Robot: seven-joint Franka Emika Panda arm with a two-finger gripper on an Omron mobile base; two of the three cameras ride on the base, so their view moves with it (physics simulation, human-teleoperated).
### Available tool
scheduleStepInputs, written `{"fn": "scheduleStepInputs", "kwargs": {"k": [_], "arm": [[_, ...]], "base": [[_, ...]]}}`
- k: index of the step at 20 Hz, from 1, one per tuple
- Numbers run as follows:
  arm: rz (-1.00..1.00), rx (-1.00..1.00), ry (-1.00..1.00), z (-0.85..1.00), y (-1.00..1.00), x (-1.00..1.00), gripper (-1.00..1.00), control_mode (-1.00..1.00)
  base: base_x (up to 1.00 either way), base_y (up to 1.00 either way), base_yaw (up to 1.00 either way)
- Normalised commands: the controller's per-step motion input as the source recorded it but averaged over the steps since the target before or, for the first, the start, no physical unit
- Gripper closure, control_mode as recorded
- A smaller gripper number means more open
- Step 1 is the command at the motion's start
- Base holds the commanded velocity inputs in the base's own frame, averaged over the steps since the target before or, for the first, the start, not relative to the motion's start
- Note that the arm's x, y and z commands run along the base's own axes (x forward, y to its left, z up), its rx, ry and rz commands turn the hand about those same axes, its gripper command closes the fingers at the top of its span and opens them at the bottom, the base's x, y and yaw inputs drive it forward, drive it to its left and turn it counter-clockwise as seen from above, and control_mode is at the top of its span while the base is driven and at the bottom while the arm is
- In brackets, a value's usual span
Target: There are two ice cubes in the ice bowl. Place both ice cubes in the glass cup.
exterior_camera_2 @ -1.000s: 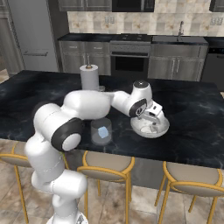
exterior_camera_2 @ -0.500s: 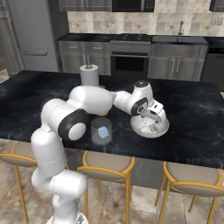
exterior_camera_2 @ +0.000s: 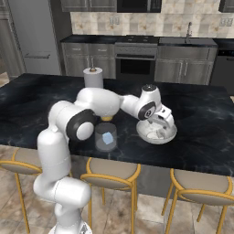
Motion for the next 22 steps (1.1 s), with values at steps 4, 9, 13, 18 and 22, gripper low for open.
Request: {"fn": "scheduleStepInputs", "kwargs": {"k": [4, 9, 13, 18, 22], "arm": [[0.0, 0.0, 0.03, -0.27, -0.05, 0.07, -1.0, -1.0], [0.0, 0.0, 0.01, -0.26, -0.04, 0.15, -1.0, -1.0], [0.0, 0.0, 0.0, -0.19, 0.0, 0.22, -1.0, -1.0], [0.0, 0.0, 0.03, -0.24, -0.03, 0.17, -1.0, -1.0], [0.0, 0.0, 0.02, -0.19, -0.06, 0.24, -1.0, -1.0]], "base": [[0.0, 0.0, 0.0], [0.0, 0.0, 0.0], [0.0, 0.0, 0.0], [0.0, 0.0, 0.0], [0.0, 0.0, 0.0]]}}
